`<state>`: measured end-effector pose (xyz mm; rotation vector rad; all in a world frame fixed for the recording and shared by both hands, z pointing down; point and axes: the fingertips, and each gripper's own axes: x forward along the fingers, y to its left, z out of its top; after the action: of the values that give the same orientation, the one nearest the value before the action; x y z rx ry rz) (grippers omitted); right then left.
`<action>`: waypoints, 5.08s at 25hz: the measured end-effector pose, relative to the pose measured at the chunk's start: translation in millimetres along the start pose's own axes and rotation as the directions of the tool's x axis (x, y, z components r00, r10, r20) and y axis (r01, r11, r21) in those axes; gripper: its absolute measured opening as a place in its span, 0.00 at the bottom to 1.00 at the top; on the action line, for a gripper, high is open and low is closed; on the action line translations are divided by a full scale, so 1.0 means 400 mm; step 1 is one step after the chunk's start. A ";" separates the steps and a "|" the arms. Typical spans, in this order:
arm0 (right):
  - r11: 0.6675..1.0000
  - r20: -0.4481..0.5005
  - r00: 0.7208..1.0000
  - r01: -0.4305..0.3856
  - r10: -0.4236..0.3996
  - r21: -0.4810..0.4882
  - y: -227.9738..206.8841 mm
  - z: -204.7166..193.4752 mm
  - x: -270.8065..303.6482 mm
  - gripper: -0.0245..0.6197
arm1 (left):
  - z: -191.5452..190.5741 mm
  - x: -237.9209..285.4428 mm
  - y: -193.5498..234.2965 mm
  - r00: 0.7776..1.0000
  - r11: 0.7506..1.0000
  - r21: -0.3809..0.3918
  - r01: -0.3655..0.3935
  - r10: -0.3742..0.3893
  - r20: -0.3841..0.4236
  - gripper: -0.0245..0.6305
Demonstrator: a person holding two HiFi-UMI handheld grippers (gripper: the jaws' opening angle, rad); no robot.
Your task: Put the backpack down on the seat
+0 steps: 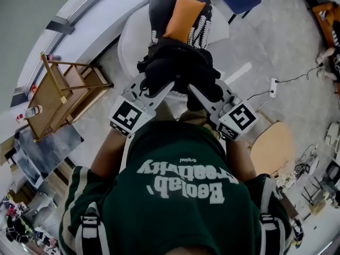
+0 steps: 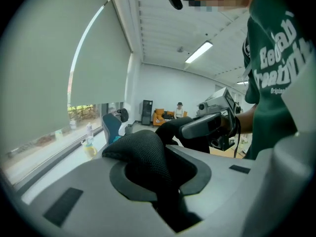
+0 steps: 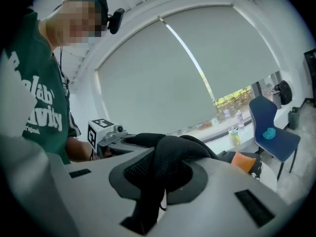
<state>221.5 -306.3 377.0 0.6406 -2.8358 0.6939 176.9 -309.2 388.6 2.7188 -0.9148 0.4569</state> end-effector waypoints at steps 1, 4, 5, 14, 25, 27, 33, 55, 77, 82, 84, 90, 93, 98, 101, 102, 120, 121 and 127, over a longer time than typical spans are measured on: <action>0.999 -0.020 0.999 -0.033 0.033 0.000 -0.028 -0.005 -0.004 0.15 | -0.001 0.030 0.010 1.000 0.999 -0.025 -0.030 0.030 -0.002 0.17; 0.994 -0.057 0.993 -0.105 0.105 -0.003 -0.110 -0.027 -0.008 0.15 | -0.030 0.113 0.041 0.995 0.992 -0.068 -0.104 0.102 -0.021 0.17; 0.992 -0.071 0.990 -0.126 0.125 -0.001 -0.135 -0.040 -0.007 0.15 | -0.045 0.136 0.049 0.992 0.989 -0.080 -0.127 0.125 -0.029 0.17; 0.980 -0.213 0.957 -0.196 0.197 0.025 -0.356 -0.177 0.035 0.15 | -0.208 0.311 0.111 0.970 0.944 -0.228 -0.240 0.223 -0.097 0.17; 0.991 -0.307 0.943 -0.117 0.131 0.063 -0.610 -0.357 0.132 0.17 | -0.402 0.499 0.211 0.960 0.915 -0.316 -0.251 0.193 -0.203 0.17; 0.993 -0.320 0.941 -0.097 0.112 0.063 -0.670 -0.412 0.168 0.17 | -0.458 0.546 0.241 0.952 0.910 -0.320 -0.264 0.193 -0.235 0.18; 0.999 -0.389 0.920 -0.031 0.042 0.035 -0.791 -0.508 0.227 0.19 | -0.570 0.642 0.318 0.933 0.900 -0.315 -0.301 0.210 -0.293 0.18; 0.931 -0.547 0.755 0.323 -0.361 -0.169 -0.978 -0.677 0.109 0.49 | -0.710 0.649 0.314 0.836 0.839 -0.317 -0.442 0.258 -0.483 0.53; 0.958 -0.543 0.795 0.170 -0.271 -0.230 -0.906 -0.655 0.094 0.09 | -0.682 0.685 0.275 0.843 0.900 -0.171 -0.401 0.289 -0.453 0.06; 0.954 -0.504 0.821 0.149 -0.267 -0.262 -0.870 -0.594 0.094 0.09 | -0.620 0.650 0.273 0.850 0.902 -0.150 -0.406 0.312 -0.424 0.06; 0.948 -0.482 0.832 0.150 -0.274 -0.281 -0.848 -0.550 0.084 0.09 | -0.574 0.627 0.270 0.852 0.901 -0.132 -0.413 0.331 -0.405 0.06; 0.927 -0.379 0.871 0.193 -0.313 -0.320 -0.741 -0.393 0.064 0.09 | -0.412 0.534 0.259 0.868 0.898 -0.079 -0.432 0.390 -0.307 0.06; 0.913 -0.306 0.887 0.241 -0.345 -0.328 -0.684 -0.306 0.054 0.09 | -0.325 0.484 0.259 0.883 0.900 -0.064 -0.431 0.407 -0.233 0.06; 0.892 -0.169 0.899 0.347 -0.405 -0.290 -0.559 -0.177 0.026 0.09 | -0.195 0.375 0.237 0.909 0.914 -0.021 -0.404 0.399 -0.122 0.06; 0.874 -0.095 0.894 0.398 -0.438 -0.278 -0.493 -0.107 0.015 0.09 | -0.120 0.301 0.226 0.924 0.924 -0.032 -0.381 0.379 -0.040 0.06; 0.866 -0.069 0.891 0.413 -0.448 -0.282 -0.471 -0.082 0.013 0.09 | -0.097 0.274 0.222 0.927 0.926 -0.027 -0.376 0.375 -0.014 0.06; 0.774 0.226 0.852 0.524 -0.473 -0.355 -0.038 0.169 -0.004 0.09 | 0.189 -0.136 0.141 0.894 0.898 0.151 -0.413 0.368 0.257 0.06; 0.771 0.229 0.852 0.523 -0.471 -0.362 -0.029 0.175 -0.007 0.09 | 0.194 -0.142 0.136 0.891 0.895 0.153 -0.418 0.372 0.259 0.06; 0.767 0.245 0.858 0.513 -0.451 -0.386 0.012 0.208 -0.030 0.09 | 0.216 -0.173 0.104 0.880 0.891 0.130 -0.434 0.388 0.275 0.06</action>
<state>226.6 -337.3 298.7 1.2968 -2.6078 -0.0880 117.7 -331.4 288.7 2.7830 -1.6153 0.2988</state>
